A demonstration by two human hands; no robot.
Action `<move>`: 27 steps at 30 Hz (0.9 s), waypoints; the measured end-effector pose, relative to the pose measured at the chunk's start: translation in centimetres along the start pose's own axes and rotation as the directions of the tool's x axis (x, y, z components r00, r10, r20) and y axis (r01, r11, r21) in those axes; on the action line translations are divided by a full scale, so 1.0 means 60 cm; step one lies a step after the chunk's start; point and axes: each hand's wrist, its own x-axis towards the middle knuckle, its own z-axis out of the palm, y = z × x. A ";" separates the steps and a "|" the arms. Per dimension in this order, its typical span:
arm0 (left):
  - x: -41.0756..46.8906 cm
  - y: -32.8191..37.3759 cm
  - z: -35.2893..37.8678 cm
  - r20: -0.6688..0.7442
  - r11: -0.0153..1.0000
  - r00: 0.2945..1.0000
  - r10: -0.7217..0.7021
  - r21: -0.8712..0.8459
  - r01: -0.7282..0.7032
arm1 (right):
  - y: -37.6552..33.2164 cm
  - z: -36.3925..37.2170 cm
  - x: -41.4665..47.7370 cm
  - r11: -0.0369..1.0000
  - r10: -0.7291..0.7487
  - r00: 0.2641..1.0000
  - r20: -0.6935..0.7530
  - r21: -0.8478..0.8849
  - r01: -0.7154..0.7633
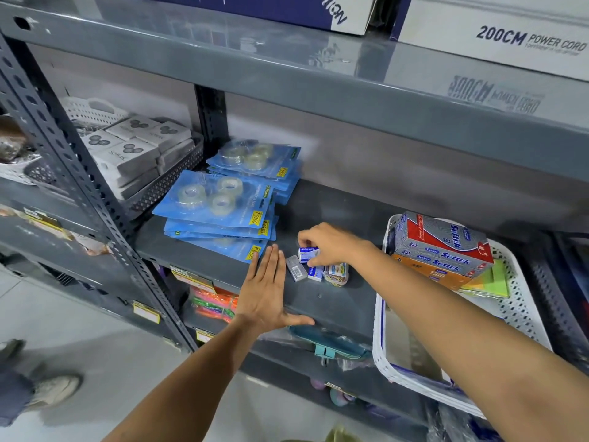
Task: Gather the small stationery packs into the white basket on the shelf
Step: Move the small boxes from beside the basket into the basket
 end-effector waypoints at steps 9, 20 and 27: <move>0.000 -0.001 -0.002 -0.018 1.000 1.000 0.005 0.008 -0.005 | 0.000 0.004 0.004 1.000 0.023 1.000 0.001 0.011 -0.023; 0.000 0.002 -0.002 -0.029 0.999 0.999 0.025 0.034 -0.024 | 0.006 -0.004 -0.041 0.976 0.041 0.994 -0.098 0.215 -0.019; -0.009 0.008 -0.005 -0.035 0.997 0.998 0.058 0.051 -0.056 | 0.018 -0.036 -0.146 0.974 0.073 0.957 -0.282 0.225 -0.008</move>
